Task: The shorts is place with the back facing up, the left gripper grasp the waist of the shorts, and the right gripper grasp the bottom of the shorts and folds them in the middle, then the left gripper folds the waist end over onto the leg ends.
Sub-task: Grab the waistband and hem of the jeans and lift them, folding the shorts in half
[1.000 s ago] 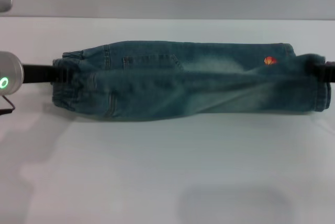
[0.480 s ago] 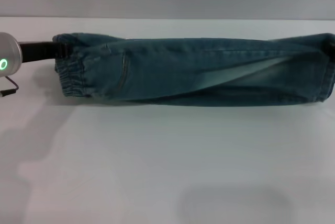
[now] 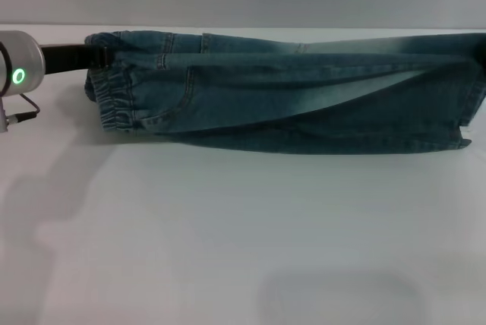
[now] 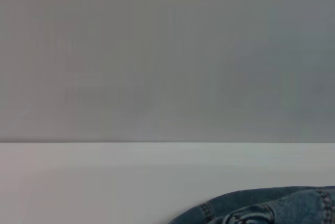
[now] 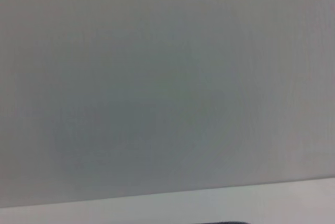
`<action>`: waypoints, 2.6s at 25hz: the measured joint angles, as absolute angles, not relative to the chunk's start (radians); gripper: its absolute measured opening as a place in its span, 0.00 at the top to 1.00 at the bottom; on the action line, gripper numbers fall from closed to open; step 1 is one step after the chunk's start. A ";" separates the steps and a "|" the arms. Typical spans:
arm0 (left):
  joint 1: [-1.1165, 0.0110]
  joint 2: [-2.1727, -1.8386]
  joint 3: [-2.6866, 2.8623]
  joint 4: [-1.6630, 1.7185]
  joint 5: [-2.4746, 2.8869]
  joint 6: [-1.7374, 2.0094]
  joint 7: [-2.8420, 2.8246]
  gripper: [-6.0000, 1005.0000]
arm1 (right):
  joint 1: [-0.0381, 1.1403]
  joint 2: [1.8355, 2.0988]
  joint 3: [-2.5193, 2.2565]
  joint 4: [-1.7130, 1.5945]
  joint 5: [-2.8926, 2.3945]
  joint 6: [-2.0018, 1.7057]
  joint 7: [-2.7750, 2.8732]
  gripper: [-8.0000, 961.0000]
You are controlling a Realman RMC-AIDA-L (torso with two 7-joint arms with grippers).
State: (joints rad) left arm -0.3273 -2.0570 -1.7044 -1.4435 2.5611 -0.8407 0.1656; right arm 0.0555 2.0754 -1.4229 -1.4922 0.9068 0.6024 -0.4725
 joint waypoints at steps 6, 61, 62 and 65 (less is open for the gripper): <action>-0.343 -2.057 -1.707 -1.421 2.560 -0.828 0.173 0.85 | 0.081 2.073 -1.410 -1.455 0.907 0.599 -0.473 0.89; -0.488 -2.053 -1.720 -1.043 2.547 -0.560 0.263 0.18 | 0.232 2.078 -1.479 -1.164 1.131 0.513 -0.757 0.26; -0.488 -2.053 -1.721 -1.039 2.549 -0.561 0.263 0.17 | 0.215 2.078 -1.493 -1.182 1.143 0.509 -0.771 0.26; -0.493 -2.053 -1.729 -1.019 2.557 -0.562 0.264 0.14 | 0.187 2.080 -1.527 -1.212 1.155 0.496 -0.800 0.26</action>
